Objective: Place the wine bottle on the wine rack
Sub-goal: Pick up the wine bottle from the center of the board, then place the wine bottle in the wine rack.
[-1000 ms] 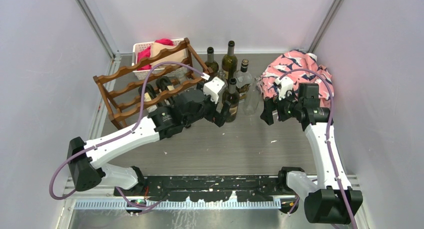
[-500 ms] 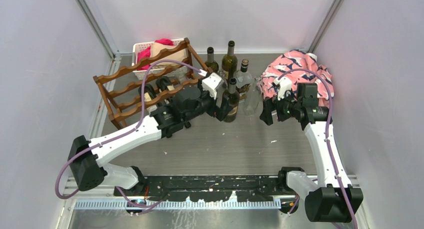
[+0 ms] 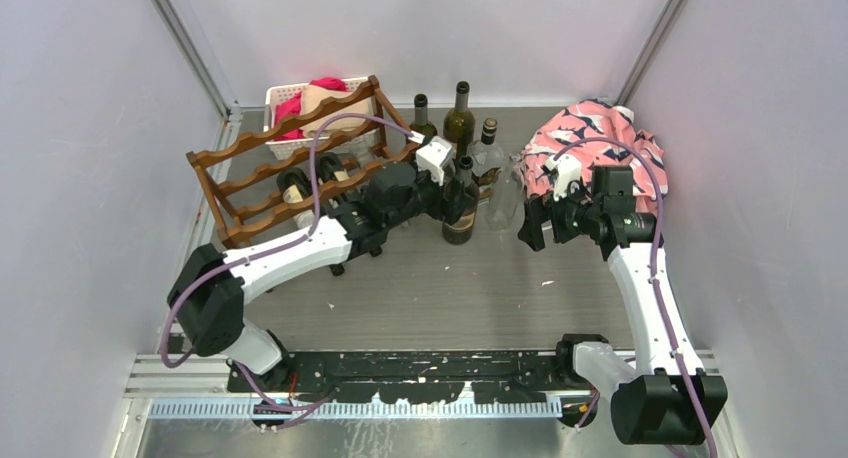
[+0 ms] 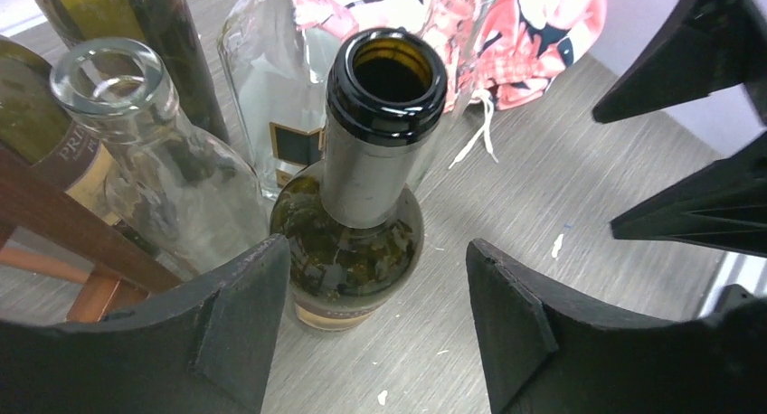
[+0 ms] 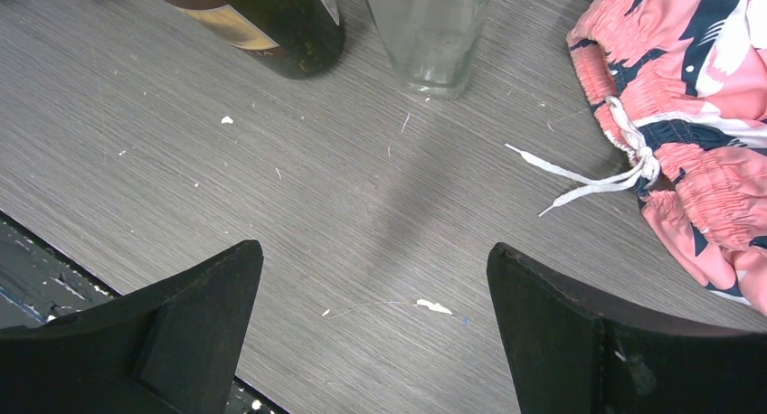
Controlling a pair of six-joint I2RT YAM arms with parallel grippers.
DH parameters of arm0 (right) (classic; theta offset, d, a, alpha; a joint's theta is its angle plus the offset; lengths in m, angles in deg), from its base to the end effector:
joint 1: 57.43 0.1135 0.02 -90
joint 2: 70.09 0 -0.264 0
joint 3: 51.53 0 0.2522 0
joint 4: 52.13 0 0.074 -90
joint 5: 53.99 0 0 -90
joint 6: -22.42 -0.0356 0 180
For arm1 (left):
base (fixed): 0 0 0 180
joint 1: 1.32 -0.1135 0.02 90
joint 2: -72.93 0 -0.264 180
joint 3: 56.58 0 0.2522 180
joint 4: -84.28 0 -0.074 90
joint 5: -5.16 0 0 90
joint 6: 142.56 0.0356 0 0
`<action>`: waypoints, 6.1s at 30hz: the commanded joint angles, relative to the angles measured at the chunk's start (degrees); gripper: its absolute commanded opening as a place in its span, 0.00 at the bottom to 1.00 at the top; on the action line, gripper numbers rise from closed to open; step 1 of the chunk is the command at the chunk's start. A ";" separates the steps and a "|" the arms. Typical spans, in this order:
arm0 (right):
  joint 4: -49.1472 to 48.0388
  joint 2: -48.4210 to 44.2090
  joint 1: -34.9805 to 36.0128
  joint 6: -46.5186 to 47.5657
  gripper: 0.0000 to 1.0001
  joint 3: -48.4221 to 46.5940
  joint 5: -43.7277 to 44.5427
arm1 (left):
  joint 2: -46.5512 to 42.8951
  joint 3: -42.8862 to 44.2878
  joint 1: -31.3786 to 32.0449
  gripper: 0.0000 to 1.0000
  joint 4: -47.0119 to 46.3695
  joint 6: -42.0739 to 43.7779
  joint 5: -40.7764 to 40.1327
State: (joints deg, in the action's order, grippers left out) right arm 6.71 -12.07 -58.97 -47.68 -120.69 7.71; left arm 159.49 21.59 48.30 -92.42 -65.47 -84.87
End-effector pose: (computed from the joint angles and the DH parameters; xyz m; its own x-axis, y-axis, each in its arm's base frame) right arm 0.1989 0.0115 0.3082 -0.5947 -0.2838 -0.7522 -0.5293 0.8424 0.1006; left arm 0.2339 -0.2750 0.3180 -0.2981 0.0056 -0.9545 0.7129 0.6663 -0.2187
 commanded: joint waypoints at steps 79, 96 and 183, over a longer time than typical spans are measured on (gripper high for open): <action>-1.38 1.75 5.73 2.13 1.00 -0.50 3.48 | -8.02 12.95 17.53 0.00 80.80 50.08 -6.43; -1.40 2.17 6.25 2.19 1.00 -0.50 3.60 | -11.88 1.86 17.60 0.00 78.89 60.02 -10.18; -1.40 2.03 8.63 2.24 1.00 0.02 2.41 | -44.17 -29.64 5.30 1.00 70.55 77.12 -9.42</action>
State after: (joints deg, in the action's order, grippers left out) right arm 6.71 -9.93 -50.73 -46.26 -120.62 10.86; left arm 115.30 -12.66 53.68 -24.07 13.43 -98.34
